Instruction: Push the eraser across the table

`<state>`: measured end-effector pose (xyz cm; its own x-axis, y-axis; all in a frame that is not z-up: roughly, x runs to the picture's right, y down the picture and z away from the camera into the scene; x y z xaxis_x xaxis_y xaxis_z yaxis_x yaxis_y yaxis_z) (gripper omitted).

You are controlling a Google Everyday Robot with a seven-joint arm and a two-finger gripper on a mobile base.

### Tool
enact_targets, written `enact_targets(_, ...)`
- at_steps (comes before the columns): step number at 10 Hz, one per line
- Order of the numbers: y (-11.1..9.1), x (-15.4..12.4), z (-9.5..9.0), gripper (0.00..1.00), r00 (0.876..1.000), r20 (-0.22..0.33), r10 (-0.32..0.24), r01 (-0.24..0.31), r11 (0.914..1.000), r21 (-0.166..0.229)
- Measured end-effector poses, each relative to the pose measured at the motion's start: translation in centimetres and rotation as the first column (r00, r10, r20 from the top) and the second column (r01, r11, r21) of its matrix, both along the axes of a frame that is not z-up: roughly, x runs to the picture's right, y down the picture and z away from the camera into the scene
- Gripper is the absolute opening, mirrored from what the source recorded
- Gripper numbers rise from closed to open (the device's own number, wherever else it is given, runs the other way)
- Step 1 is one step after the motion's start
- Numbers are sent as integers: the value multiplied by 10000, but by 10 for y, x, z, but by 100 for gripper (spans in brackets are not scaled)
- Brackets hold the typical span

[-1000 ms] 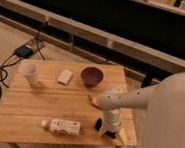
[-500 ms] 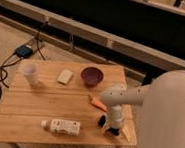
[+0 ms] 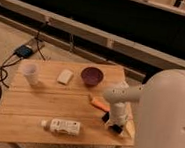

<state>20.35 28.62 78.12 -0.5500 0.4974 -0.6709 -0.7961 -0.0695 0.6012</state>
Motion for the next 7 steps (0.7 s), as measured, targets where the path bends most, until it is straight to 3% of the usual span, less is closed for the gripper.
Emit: enact_targets(7,-22,40,17,80,9964,-831,177,-144,9991,400)
